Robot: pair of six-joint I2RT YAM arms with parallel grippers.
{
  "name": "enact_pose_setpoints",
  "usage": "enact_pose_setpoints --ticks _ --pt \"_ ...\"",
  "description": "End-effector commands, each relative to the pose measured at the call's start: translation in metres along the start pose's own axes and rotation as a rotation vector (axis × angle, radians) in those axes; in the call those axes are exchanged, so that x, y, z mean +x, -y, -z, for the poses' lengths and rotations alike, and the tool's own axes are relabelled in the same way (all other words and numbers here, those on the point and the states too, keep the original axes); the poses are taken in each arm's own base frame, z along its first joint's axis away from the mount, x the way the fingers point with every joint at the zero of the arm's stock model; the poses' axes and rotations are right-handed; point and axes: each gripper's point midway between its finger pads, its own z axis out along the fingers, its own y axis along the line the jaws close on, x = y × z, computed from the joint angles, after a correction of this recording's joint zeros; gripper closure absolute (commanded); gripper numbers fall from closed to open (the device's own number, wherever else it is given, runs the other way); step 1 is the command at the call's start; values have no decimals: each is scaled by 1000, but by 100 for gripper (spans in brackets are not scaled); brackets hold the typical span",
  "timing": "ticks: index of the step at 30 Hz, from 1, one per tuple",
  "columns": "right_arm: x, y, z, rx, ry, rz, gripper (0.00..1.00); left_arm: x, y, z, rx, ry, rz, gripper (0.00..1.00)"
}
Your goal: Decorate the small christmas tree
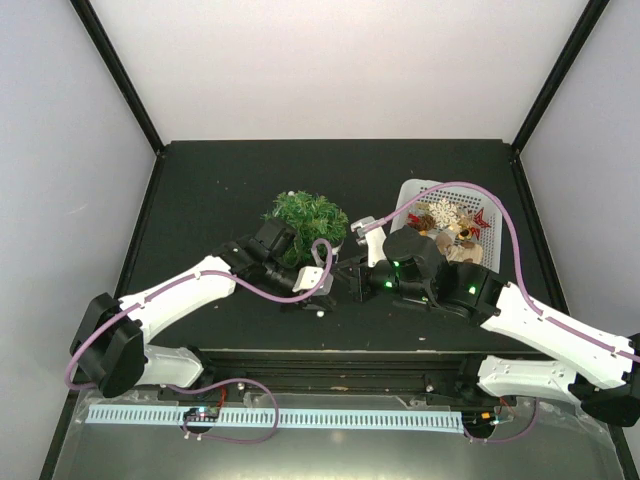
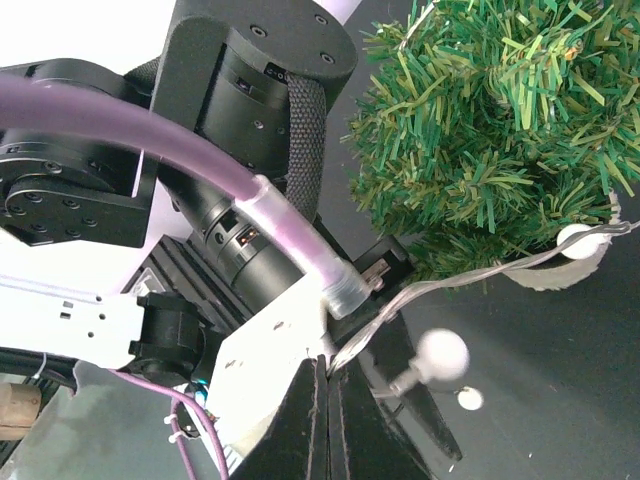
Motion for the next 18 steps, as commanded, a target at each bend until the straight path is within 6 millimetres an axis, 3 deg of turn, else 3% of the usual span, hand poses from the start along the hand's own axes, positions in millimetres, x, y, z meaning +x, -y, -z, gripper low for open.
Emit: enact_pose_setpoints --ticks 1,7,18 --pt "-5 -6 6 -29 32 -3 99 -4 8 0 42 2 -22 95" --pt "-3 -1 7 -22 46 -10 99 6 10 9 -9 -67 -19 98" --pt "15 8 -1 -29 24 -31 99 31 22 50 -131 -245 -93 98"
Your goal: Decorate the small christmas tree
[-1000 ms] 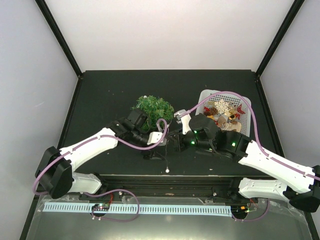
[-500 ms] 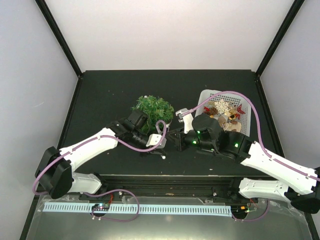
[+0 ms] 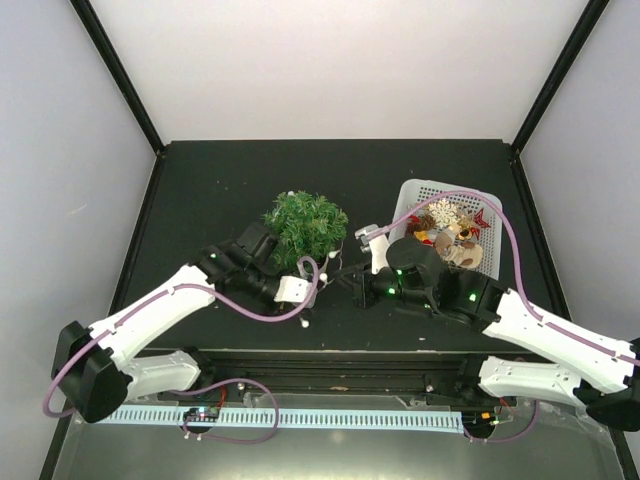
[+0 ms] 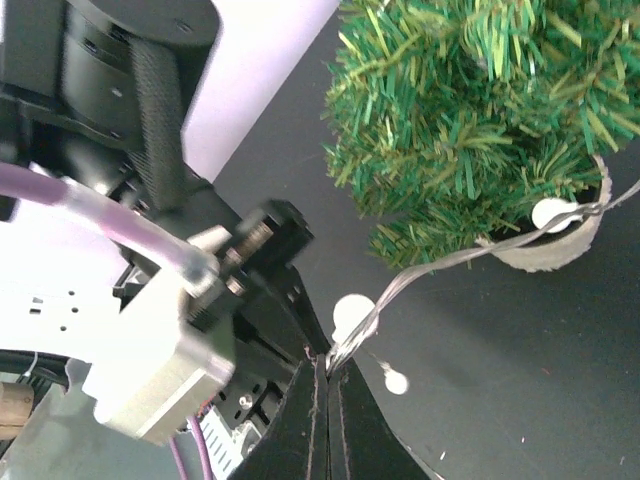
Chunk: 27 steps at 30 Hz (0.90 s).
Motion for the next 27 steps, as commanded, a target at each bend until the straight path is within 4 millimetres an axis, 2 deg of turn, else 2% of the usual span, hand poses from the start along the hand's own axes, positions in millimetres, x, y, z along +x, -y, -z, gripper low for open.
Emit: enact_pose_setpoints --ticks 1,10,18,27 --pt "4 -4 -1 -42 14 -20 99 13 -1 25 -89 -96 -51 98" --pt "4 -15 -15 -95 -11 -20 99 17 -23 86 -334 -98 -41 98" --pt "0 -25 -41 -104 -57 -4 99 35 -35 120 -463 -132 25 98" --pt "-7 -35 -55 -122 -74 13 99 35 -56 168 -614 -115 112 98"
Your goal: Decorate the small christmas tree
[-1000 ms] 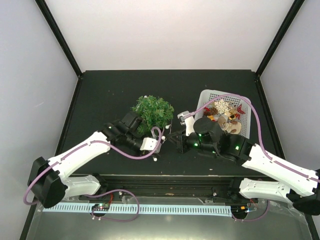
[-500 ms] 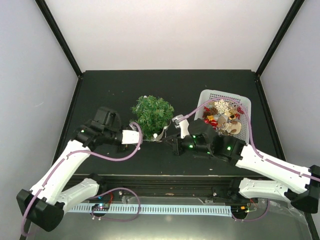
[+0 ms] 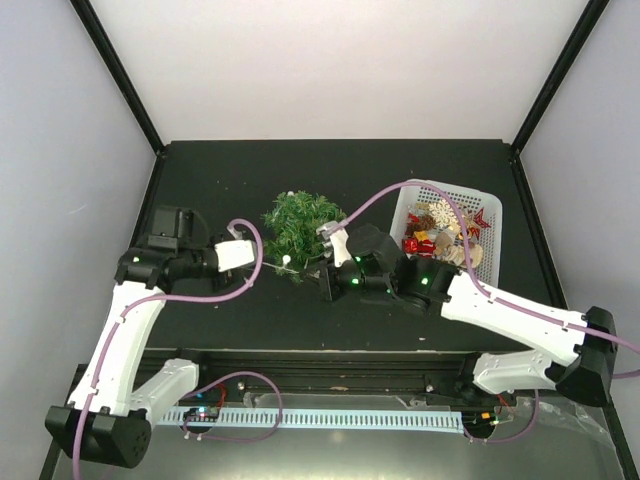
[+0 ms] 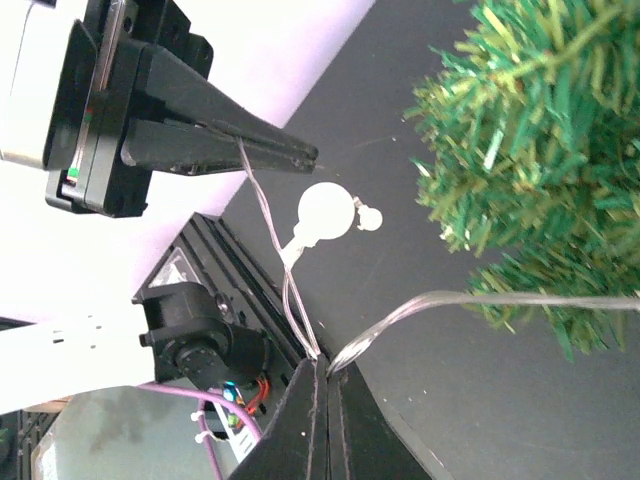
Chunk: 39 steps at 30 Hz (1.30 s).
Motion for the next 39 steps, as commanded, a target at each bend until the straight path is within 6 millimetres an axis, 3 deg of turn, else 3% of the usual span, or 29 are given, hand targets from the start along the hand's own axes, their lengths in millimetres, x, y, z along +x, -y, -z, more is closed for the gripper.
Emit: enact_pose_setpoints --ticks 1,6,10,12,15,19,30,39 --pt "-10 -13 3 -29 7 26 99 -3 -27 24 -99 -13 24 98" --pt "-8 -13 -3 -30 -13 28 98 0 -56 43 -191 -6 70 98" --pt "-9 -15 -6 -35 -13 30 91 7 -70 48 -240 -31 78 98" --pt "-10 -15 -6 -35 -14 32 84 9 -78 49 -269 -42 85 98" --pt "-10 -16 -3 -35 -8 39 61 12 -91 50 -309 -52 96 98" --pt "-12 -14 6 -24 16 40 50 12 -109 52 -353 -51 113 98" --pt "-13 -5 47 -3 120 38 48 13 -164 54 -455 -55 150 98" --pt "-19 20 80 137 206 57 44 25 -182 26 -409 -24 143 98"
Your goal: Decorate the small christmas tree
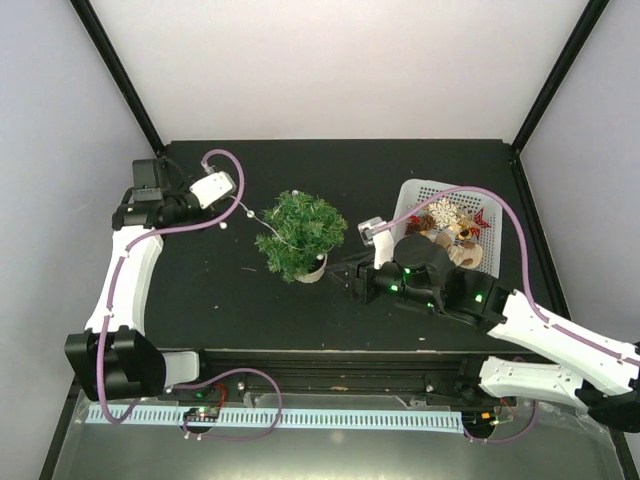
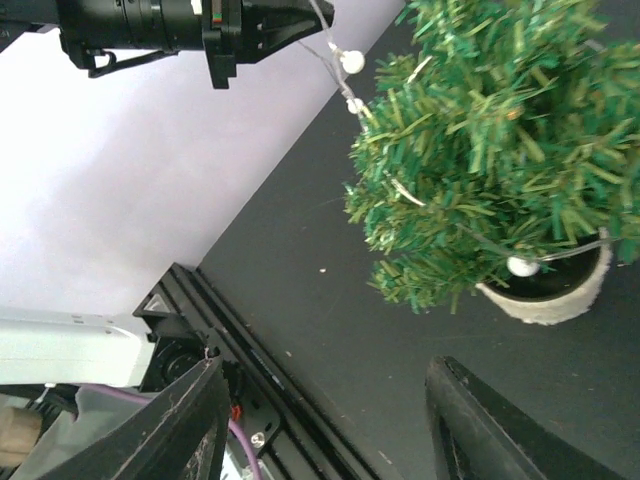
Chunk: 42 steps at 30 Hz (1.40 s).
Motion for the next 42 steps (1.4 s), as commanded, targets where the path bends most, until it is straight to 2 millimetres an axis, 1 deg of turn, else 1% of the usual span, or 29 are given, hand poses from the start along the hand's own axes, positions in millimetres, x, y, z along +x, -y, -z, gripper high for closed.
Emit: enact_pose_setpoints --ticks 1,6,13,19,21,24,27,30,33,35,37,39,42 --pt "-7 21 15 111 55 24 44 -8 -12 -12 -10 55 -19 98" --pt "-13 29 19 156 70 28 44 -4 -14 -32 22 63 1 98" --pt "-18 29 16 168 71 40 44 1 0 -70 72 43 -29 98" --pt "-19 34 14 191 74 42 44 0 1 -103 56 9 -24 98" --pt "-22 36 15 204 87 40 44 0 1 -114 49 -2 -14 98" --pt "-28 39 16 218 105 40 44 -2 -4 -125 28 -6 18 99" --pt "-35 45 18 250 126 43 44 -4 -4 -133 33 3 55 98" --pt "-43 53 19 283 150 33 44 -9 -5 -136 37 32 85 99" --pt "-49 57 18 283 166 26 44 -13 -4 -138 55 59 124 92" --pt "-52 58 17 281 171 23 44 -17 0 -139 80 79 146 84" --pt "-52 60 14 283 165 22 44 -21 4 -140 110 103 165 79" --pt "-51 62 11 286 158 19 44 -25 9 -141 144 124 191 77" --pt "-50 65 7 288 149 15 44 -28 14 -146 201 143 231 76"
